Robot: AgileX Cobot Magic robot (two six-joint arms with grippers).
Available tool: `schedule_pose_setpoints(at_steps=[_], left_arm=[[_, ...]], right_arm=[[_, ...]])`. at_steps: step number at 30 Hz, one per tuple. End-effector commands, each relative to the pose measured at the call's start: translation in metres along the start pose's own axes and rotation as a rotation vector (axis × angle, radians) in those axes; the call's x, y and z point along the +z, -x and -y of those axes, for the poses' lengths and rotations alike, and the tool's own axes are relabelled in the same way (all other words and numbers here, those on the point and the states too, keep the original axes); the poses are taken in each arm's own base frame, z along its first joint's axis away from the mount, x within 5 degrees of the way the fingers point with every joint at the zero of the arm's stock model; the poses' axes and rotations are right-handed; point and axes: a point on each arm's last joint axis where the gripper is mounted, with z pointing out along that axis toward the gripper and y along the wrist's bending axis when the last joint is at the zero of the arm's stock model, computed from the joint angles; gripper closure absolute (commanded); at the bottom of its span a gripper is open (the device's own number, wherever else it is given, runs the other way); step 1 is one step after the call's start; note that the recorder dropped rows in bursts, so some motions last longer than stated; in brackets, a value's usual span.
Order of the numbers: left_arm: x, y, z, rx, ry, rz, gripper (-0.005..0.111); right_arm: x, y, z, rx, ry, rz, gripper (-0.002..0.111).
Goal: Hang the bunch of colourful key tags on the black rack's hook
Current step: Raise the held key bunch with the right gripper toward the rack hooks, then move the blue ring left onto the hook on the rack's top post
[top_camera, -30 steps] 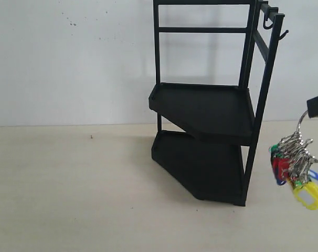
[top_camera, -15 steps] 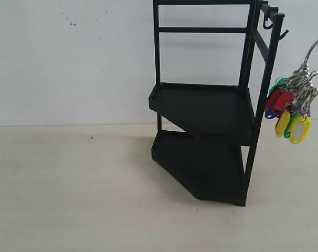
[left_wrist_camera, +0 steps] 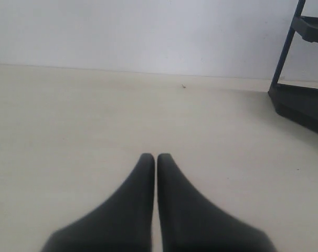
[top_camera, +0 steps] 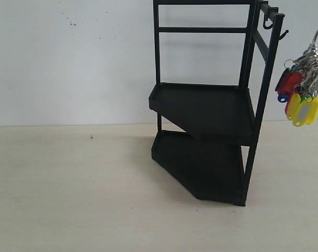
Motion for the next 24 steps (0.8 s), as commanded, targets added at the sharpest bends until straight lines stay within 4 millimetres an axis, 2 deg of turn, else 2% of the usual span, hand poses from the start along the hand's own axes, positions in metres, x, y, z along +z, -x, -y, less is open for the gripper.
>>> schedule_pose_setpoints(at_steps=[1,5,9,16,24], left_arm=[[0.0,0.0,0.0,0.008,0.001,0.007,0.102],[0.0,0.0,0.0,0.008,0.001,0.007,0.102],[0.0,0.0,0.0,0.008,0.001,0.007,0.102],[0.0,0.0,0.0,0.008,0.001,0.007,0.102],[0.0,0.0,0.0,0.008,0.001,0.007,0.102]], right_arm=[[0.018,0.003,0.0,-0.012,-0.004,0.022,0.108],[0.034,0.0,-0.002,-0.015,0.004,0.022,0.108],[0.042,0.003,-0.003,-0.016,0.016,0.067,0.108],[0.041,0.011,-0.005,-0.016,0.033,0.159,0.108],[0.042,0.01,-0.005,-0.007,0.032,0.141,0.108]])
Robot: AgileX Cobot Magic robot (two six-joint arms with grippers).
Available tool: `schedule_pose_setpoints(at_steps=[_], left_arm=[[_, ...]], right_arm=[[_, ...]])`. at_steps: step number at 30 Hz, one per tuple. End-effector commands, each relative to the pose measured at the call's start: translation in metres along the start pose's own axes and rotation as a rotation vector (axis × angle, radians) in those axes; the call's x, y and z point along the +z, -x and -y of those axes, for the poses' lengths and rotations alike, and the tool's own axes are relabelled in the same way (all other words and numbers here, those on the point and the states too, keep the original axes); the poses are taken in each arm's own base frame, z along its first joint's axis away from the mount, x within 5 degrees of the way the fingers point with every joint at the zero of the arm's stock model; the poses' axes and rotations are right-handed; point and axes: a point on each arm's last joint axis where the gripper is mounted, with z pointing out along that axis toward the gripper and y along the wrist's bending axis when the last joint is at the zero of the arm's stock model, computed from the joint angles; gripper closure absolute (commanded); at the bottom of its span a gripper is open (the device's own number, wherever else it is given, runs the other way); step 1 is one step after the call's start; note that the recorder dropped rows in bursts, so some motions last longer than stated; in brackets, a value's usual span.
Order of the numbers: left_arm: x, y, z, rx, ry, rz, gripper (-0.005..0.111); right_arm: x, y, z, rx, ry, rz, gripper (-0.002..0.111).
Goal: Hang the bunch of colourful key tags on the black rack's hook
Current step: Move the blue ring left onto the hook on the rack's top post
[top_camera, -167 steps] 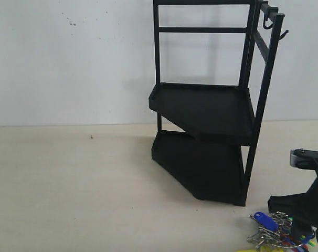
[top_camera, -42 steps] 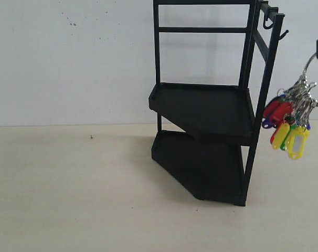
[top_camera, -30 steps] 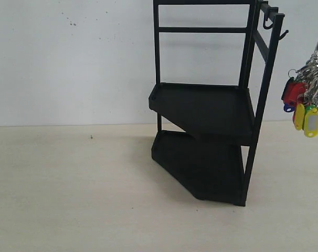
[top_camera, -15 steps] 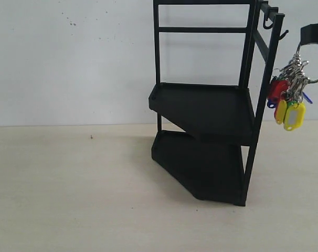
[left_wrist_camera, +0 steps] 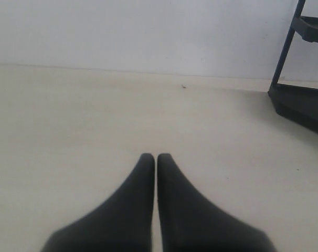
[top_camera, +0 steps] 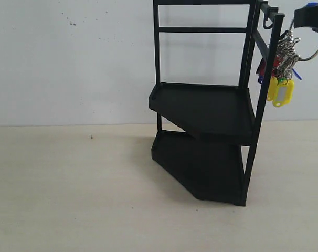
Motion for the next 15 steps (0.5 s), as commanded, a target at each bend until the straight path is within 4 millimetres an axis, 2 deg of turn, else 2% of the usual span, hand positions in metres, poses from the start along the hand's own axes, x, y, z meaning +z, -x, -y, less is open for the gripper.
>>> schedule_pose_setpoints(at_steps=[1,7,15], left_arm=[[0.0001,-0.0001,-0.0002,0.008,0.001,0.007,0.102],[0.0001,-0.0001,-0.0002,0.008,0.001,0.007,0.102],[0.0001,-0.0001,-0.0002,0.008,0.001,0.007,0.102]], right_arm=[[-0.0022,0.0049,0.0013,0.01,-0.002,0.029,0.108],[-0.0022,0.0041,-0.0004,0.072,0.014,0.019,0.108],[-0.0022,0.0007,-0.0013,0.042,0.023,-0.018,0.108]])
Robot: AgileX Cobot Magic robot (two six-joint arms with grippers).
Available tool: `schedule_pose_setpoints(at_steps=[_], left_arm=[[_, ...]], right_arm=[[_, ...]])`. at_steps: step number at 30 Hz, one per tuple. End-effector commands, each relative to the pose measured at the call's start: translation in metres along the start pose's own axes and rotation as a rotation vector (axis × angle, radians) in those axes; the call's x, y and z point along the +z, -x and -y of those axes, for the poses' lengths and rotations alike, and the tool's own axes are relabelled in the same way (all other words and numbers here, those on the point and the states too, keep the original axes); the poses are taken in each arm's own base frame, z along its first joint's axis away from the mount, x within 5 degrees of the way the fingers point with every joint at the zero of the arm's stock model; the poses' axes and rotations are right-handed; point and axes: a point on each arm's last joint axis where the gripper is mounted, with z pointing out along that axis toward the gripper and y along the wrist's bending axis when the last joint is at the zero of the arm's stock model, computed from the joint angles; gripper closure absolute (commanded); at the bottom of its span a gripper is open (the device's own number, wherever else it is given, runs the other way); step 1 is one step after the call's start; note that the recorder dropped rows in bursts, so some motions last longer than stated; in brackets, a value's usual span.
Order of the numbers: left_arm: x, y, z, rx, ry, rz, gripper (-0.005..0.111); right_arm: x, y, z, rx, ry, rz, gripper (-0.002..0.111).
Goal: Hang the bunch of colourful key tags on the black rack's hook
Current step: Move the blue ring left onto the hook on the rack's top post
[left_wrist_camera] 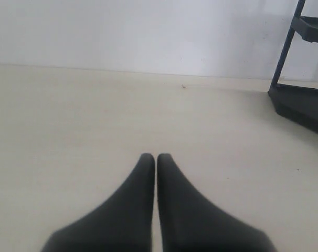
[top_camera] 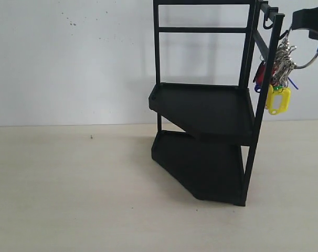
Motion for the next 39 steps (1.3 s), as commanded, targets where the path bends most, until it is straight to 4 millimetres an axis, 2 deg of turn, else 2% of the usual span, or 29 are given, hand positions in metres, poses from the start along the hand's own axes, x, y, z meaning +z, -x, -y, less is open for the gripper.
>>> schedule_pose_setpoints(at_steps=[1,5,12,26,27,29,31,33,34,36,39], left_arm=[[0.0,0.0,0.0,0.008,0.001,0.007,0.102],[0.0,0.0,0.0,0.008,0.001,0.007,0.102],[0.0,0.0,0.0,0.008,0.001,0.007,0.102],[0.0,0.0,0.0,0.008,0.001,0.007,0.102],[0.0,0.0,0.0,0.008,0.001,0.007,0.102],[0.0,0.0,0.0,0.008,0.001,0.007,0.102],[0.0,0.0,0.0,0.008,0.001,0.007,0.102],[0.0,0.0,0.0,0.008,0.001,0.007,0.102],[0.0,0.0,0.0,0.008,0.001,0.007,0.102],[0.0,0.0,0.0,0.008,0.001,0.007,0.102],[0.0,0.0,0.0,0.008,0.001,0.007,0.102]], right_arm=[[-0.002,0.005,0.0,-0.012,0.003,0.029,0.108],[-0.002,0.005,-0.002,0.021,0.021,0.031,0.108],[-0.003,0.005,-0.022,-0.026,0.096,0.047,0.108],[-0.003,0.006,-0.023,-0.036,0.096,0.06,0.107],[-0.004,0.006,-0.023,-0.036,0.096,0.062,0.104],[-0.004,0.007,-0.023,-0.036,0.097,0.068,0.091],[-0.004,0.008,-0.023,-0.035,0.097,0.074,0.072],[-0.004,0.008,-0.023,-0.033,0.097,0.082,0.048],[-0.004,0.008,-0.023,-0.033,0.097,0.084,0.042],[-0.004,0.008,-0.023,-0.031,0.097,0.084,0.041],[-0.004,0.008,-0.023,-0.022,0.097,0.078,0.053]])
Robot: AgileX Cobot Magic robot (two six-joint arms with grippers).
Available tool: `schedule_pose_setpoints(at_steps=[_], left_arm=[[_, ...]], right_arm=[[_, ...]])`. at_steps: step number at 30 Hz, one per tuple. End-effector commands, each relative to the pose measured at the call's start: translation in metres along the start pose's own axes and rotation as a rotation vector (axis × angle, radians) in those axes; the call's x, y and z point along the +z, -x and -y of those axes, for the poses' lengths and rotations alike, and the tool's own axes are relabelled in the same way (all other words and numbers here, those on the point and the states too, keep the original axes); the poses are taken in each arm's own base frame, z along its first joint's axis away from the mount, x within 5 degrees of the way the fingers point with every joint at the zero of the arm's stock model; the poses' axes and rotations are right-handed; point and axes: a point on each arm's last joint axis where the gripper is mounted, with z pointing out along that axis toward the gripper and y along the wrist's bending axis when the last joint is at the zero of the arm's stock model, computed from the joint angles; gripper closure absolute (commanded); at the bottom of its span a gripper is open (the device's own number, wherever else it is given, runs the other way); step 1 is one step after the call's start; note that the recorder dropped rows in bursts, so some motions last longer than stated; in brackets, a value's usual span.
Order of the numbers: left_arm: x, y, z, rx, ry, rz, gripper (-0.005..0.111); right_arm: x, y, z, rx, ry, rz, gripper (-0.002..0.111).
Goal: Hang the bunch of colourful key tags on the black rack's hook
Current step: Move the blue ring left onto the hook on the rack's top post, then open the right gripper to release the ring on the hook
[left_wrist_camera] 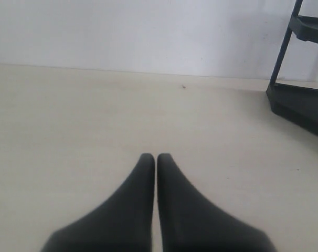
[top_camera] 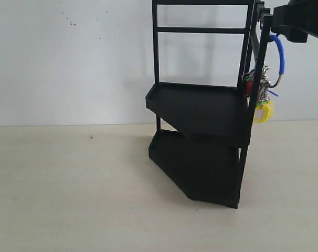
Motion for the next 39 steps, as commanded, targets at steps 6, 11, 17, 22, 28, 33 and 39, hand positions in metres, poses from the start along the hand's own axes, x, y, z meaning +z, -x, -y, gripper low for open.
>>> schedule_pose_setpoints(at_steps=[6,11,17,22,28,33,39], left_arm=[[0.0,0.0,0.0,0.008,0.001,0.007,0.102],[0.0,0.0,0.0,0.008,0.001,0.007,0.102],[0.0,0.0,0.0,0.008,0.001,0.007,0.102],[0.0,0.0,0.0,0.008,0.001,0.007,0.102],[0.0,0.0,0.0,0.008,0.001,0.007,0.102],[0.0,0.0,0.0,0.008,0.001,0.007,0.102],[0.0,0.0,0.0,0.008,0.001,0.007,0.102]], right_arm=[[-0.003,0.005,-0.001,0.048,0.004,0.026,0.061],[-0.013,0.009,-0.001,0.063,0.006,0.038,0.061],[-0.03,0.009,-0.001,0.075,0.004,0.023,0.061],[-0.048,-0.006,0.0,0.148,0.003,-0.004,0.061],[-0.083,-0.024,0.0,0.194,-0.001,-0.044,0.061],[-0.118,-0.039,0.001,0.205,-0.001,-0.064,0.071],[-0.148,-0.055,0.001,0.195,-0.002,-0.083,0.108]])
